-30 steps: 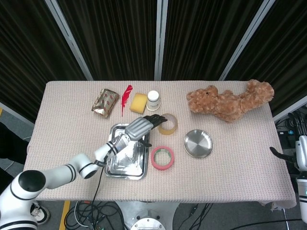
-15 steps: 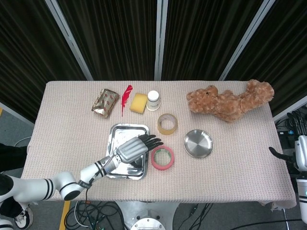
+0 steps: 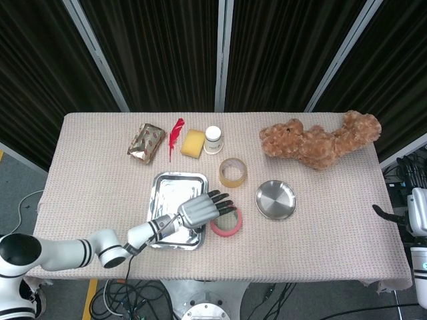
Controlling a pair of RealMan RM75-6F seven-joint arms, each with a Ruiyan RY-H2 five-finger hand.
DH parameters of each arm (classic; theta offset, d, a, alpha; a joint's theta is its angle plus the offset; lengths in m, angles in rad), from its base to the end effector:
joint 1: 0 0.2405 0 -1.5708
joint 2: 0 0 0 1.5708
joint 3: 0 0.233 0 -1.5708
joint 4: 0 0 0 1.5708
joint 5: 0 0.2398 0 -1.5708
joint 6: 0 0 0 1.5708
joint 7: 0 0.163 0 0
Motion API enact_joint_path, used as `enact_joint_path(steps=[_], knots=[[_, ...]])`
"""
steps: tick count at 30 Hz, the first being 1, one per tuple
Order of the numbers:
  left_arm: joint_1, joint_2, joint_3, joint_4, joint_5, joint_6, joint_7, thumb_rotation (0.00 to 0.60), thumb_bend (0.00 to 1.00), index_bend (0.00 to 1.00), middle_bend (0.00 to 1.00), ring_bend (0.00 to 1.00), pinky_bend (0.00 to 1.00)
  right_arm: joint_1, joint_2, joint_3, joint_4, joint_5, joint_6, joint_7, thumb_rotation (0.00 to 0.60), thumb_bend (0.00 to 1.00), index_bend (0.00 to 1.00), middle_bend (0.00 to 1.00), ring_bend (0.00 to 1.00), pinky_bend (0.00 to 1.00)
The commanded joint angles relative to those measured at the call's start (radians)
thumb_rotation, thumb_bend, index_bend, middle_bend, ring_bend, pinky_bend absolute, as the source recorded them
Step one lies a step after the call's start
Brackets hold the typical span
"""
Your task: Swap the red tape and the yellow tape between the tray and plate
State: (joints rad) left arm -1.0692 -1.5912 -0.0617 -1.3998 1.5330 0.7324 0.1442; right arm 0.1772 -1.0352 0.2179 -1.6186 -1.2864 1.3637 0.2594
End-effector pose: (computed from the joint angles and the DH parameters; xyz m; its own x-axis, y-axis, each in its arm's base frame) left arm -0.0256 0.3182 -0.1132 0.7164 0.1501 0.6813 0.4187 -0.8737 -0.2477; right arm -0.3055 -0.2670 0.1730 0.1607 0.1153 0.9803 -0.9852 0.0781 0.1523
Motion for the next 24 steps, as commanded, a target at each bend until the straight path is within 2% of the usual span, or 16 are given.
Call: enact_joint_path(steps=[1,9,16,24], knots=[[-0.024,0.0,-0.009,0.0,0.014,-0.017,-0.003,0.6,0.06,0.09,0.09,0.02,0.14,0.001,-0.001,0.0,0.001,0.002,-0.003,0.0,0.6,0.06,0.0,0.0,0.0,0.0],[-0.098,-0.025,-0.023,0.03,0.026,-0.093,-0.02,0.6,0.07,0.1,0.09,0.02,0.14,0.003,-0.002,-0.007,0.009,0.0,-0.026,0.011,0.6,0.06,0.0,0.0,0.0,0.0],[-0.136,-0.04,-0.025,0.075,0.048,-0.103,-0.028,0.6,0.08,0.12,0.1,0.02,0.14,0.002,-0.001,-0.011,0.013,0.004,-0.038,0.016,0.6,0.06,0.0,0.0,0.0,0.0],[-0.156,-0.057,-0.006,0.099,0.055,-0.12,0.018,0.6,0.08,0.13,0.11,0.02,0.14,0.002,-0.002,-0.013,0.015,0.012,-0.051,0.017,0.6,0.06,0.0,0.0,0.0,0.0]])
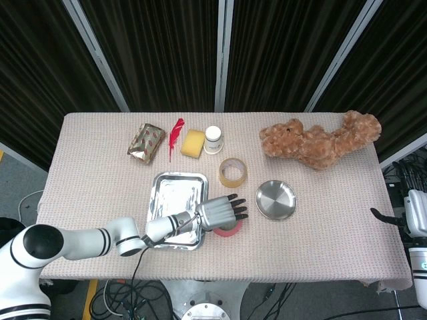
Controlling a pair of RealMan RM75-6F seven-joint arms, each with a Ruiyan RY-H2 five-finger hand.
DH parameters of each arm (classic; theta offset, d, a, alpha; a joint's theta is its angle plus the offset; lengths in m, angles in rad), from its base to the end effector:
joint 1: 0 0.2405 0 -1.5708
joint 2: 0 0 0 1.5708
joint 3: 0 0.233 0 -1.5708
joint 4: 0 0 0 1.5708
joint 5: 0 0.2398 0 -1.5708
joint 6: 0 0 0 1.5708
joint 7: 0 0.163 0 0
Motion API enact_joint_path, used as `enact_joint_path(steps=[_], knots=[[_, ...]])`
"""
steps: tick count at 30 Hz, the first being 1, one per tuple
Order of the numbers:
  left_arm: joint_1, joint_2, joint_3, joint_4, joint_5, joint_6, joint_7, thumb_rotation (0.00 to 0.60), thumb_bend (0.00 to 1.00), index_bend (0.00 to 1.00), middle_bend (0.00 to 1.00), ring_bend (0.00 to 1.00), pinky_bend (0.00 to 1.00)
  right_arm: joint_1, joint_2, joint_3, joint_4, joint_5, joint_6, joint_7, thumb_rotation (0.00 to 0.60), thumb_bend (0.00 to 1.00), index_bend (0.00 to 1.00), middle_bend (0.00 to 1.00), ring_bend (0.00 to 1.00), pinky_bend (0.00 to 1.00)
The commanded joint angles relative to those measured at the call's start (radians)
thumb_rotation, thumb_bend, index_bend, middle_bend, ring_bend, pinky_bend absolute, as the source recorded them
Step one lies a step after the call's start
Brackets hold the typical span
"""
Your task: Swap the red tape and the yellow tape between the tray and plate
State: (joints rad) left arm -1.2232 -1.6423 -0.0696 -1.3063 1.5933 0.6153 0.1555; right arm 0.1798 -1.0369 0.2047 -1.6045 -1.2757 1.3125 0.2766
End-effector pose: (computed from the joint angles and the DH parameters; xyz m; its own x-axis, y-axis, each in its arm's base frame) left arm 0.0088 0.3248 -0.1351 0.8139 0.0021 0.5810 0.2067 -0.9356 -0.2861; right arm -0.3147 -0.2657 0.1656 0.1517 0.0624 0.9865 -0.9839 0.1052 0.1447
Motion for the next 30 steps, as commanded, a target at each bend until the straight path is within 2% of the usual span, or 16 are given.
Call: enact_joint_path(steps=[1,6,13,18,20,25,30], knots=[[-0.002,-0.008,0.002,0.008,-0.008,-0.003,0.011,0.6,0.08,0.13,0.11,0.02,0.14,-0.002,-0.001,0.0,0.002,0.002,0.001,0.0,0.6,0.06,0.0,0.0,0.0,0.0],[0.002,-0.014,0.005,0.008,-0.021,0.002,0.019,0.6,0.09,0.15,0.14,0.04,0.14,-0.003,-0.002,0.002,0.006,0.008,0.0,0.002,0.6,0.06,0.0,0.0,0.0,0.0],[0.014,-0.02,0.013,0.004,-0.017,0.038,0.037,0.6,0.18,0.27,0.26,0.12,0.19,-0.003,-0.003,0.002,0.003,0.006,-0.002,0.0,0.6,0.06,0.0,0.0,0.0,0.0],[0.036,-0.01,0.011,-0.017,-0.016,0.087,0.043,0.6,0.24,0.31,0.29,0.15,0.21,-0.005,-0.001,0.004,-0.003,0.008,0.001,-0.002,0.6,0.05,0.0,0.0,0.0,0.0],[0.046,0.011,0.007,-0.039,-0.016,0.109,0.051,0.6,0.24,0.31,0.29,0.15,0.21,-0.005,0.0,0.005,-0.005,0.007,0.002,-0.004,0.6,0.05,0.0,0.0,0.0,0.0],[0.113,0.127,0.009,-0.132,-0.033,0.195,0.067,0.6,0.24,0.31,0.29,0.15,0.21,0.0,0.005,0.005,-0.009,-0.012,0.003,-0.003,0.6,0.05,0.0,0.0,0.0,0.0],[0.204,0.23,0.061,-0.184,-0.076,0.236,0.101,0.6,0.23,0.31,0.29,0.15,0.21,0.008,0.002,0.006,-0.005,-0.03,0.006,0.006,0.6,0.05,0.0,0.0,0.0,0.0]])
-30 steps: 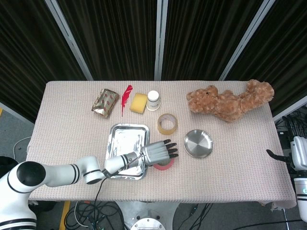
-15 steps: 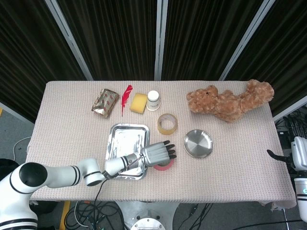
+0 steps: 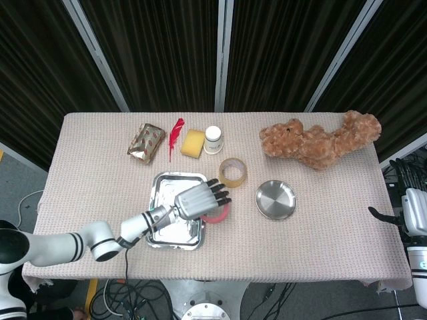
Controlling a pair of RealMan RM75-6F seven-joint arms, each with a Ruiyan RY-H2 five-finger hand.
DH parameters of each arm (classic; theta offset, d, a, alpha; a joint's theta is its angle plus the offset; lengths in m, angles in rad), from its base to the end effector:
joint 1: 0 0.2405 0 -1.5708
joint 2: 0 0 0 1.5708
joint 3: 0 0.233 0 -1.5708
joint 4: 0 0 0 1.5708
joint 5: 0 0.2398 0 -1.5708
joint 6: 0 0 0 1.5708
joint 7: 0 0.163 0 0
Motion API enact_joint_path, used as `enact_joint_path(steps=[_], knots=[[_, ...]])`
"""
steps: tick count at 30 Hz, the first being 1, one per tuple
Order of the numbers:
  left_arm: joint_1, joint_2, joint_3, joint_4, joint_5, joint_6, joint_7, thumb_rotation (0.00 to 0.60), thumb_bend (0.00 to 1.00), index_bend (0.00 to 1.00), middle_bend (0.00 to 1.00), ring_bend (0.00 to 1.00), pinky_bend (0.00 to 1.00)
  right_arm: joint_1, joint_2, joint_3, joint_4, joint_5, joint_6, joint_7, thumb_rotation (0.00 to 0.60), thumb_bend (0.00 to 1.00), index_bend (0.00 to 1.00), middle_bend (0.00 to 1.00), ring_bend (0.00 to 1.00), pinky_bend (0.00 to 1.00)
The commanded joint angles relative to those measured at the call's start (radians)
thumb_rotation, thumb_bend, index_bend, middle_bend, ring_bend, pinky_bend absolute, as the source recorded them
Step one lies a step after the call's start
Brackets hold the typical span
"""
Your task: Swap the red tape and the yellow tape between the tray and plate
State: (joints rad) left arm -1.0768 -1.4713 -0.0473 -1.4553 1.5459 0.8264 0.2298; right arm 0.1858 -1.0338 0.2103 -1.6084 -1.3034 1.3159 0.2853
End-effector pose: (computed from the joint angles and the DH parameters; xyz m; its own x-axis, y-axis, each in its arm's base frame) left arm -0.0266 0.3365 -0.0719 0.7282 -0.0193 0.6851 0.3327 -0.8640 -0.3780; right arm -0.3075 -0.2691 0.1657 0.1477 0.0640 0.9870 -0.9872 0.0698 0.1432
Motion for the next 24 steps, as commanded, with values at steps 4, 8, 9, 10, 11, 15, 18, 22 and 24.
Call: enact_joint_path(steps=[4,8,9,10,11,15,18,22,24], knots=[[0.105,0.076,0.082,-0.026,-0.047,0.021,0.026,0.6,0.23,0.31,0.29,0.15,0.21,0.004,0.0,-0.001,-0.022,0.001,0.002,-0.031,0.6,0.05,0.0,0.0,0.0,0.0],[0.139,0.053,0.098,0.024,-0.066,0.017,-0.008,0.6,0.22,0.23,0.26,0.15,0.21,0.008,0.006,-0.003,-0.049,0.007,-0.002,-0.066,0.6,0.05,0.0,0.0,0.0,0.0],[0.144,0.049,0.098,0.032,-0.062,0.021,-0.016,0.6,0.21,0.2,0.24,0.14,0.21,0.009,0.007,-0.003,-0.054,0.007,-0.001,-0.073,0.6,0.05,0.0,0.0,0.0,0.0],[0.148,0.045,0.099,0.042,-0.056,0.028,-0.021,0.6,0.2,0.15,0.21,0.13,0.21,0.009,0.007,-0.003,-0.059,0.007,0.001,-0.078,0.6,0.05,0.0,0.0,0.0,0.0],[0.152,0.041,0.1,0.051,-0.049,0.035,-0.025,0.6,0.19,0.12,0.19,0.12,0.21,0.009,0.008,-0.003,-0.063,0.008,0.001,-0.084,0.6,0.05,0.0,0.0,0.0,0.0],[0.173,0.027,0.101,0.078,-0.013,0.08,-0.053,0.6,0.12,0.04,0.11,0.08,0.18,0.013,0.008,-0.006,-0.076,0.013,-0.006,-0.103,0.6,0.05,0.0,0.0,0.0,0.0],[0.192,0.027,0.106,0.081,0.007,0.109,-0.075,0.6,0.09,0.02,0.06,0.05,0.18,0.02,0.006,-0.009,-0.081,0.017,-0.02,-0.112,0.6,0.05,0.0,0.0,0.0,0.0],[0.215,0.042,0.108,0.064,-0.007,0.113,-0.06,0.6,0.06,0.02,0.04,0.04,0.18,0.038,0.015,-0.012,-0.098,0.031,-0.058,-0.136,0.6,0.05,0.0,0.0,0.0,0.0],[0.234,0.051,0.106,0.054,-0.025,0.122,-0.04,0.6,0.06,0.02,0.04,0.04,0.18,0.05,0.023,-0.01,-0.113,0.032,-0.072,-0.157,0.6,0.05,0.0,0.0,0.0,0.0]])
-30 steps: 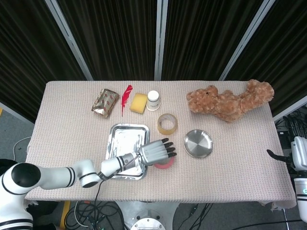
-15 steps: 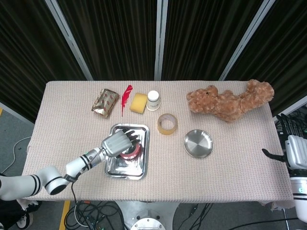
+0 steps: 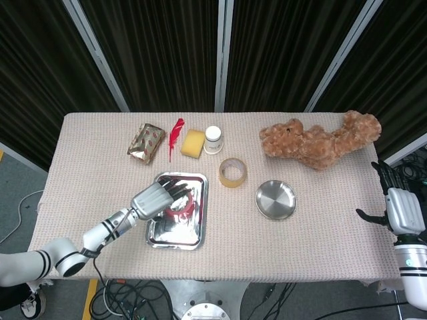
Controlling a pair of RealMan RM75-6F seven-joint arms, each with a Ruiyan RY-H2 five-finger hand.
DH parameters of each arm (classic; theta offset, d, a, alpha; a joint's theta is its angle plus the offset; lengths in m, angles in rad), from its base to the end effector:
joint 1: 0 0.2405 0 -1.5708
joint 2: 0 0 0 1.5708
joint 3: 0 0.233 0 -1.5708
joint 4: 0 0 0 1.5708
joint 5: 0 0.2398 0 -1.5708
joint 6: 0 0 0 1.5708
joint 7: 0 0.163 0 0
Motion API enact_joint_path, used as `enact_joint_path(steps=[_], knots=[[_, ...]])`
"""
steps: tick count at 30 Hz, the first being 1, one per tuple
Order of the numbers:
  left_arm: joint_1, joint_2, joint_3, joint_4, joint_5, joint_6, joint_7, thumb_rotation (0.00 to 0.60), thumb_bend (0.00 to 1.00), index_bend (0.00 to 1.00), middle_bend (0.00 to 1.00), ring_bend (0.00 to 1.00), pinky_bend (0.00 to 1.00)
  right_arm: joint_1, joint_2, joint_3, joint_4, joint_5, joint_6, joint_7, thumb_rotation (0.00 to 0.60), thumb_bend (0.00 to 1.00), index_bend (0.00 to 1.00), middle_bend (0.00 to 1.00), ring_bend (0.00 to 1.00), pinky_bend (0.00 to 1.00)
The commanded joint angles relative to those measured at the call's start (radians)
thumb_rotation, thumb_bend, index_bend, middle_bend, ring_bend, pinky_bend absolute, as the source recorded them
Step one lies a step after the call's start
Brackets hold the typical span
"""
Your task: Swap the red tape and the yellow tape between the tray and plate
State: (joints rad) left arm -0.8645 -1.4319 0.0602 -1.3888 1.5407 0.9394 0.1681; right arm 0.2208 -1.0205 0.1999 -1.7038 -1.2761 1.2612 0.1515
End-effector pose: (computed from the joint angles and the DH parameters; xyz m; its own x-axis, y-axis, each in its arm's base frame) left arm -0.1369 0.3321 -0.0521 0.7320 0.1144 0.6717 0.5148 -0.7386 -0.4352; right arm -0.2858 -0.2730 0.1461 0.1943 -0.0182 0.9808 -0.9790 0.0587 0.1950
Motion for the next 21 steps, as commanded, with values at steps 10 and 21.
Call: enact_joint_path(steps=[10,21], knots=[[0.332,0.045,-0.078,-0.068,-0.252,0.384,0.034,0.6,0.06,0.02,0.08,0.04,0.18,0.106,0.026,0.016,-0.166,-0.086,-0.039,-0.215,0.6,0.04,0.0,0.0,0.0,0.0],[0.572,0.065,-0.04,-0.061,-0.26,0.57,-0.102,0.6,0.06,0.04,0.11,0.04,0.18,0.381,-0.129,0.072,-0.123,0.085,-0.331,-0.374,0.6,0.04,0.0,0.0,0.0,0.0]])
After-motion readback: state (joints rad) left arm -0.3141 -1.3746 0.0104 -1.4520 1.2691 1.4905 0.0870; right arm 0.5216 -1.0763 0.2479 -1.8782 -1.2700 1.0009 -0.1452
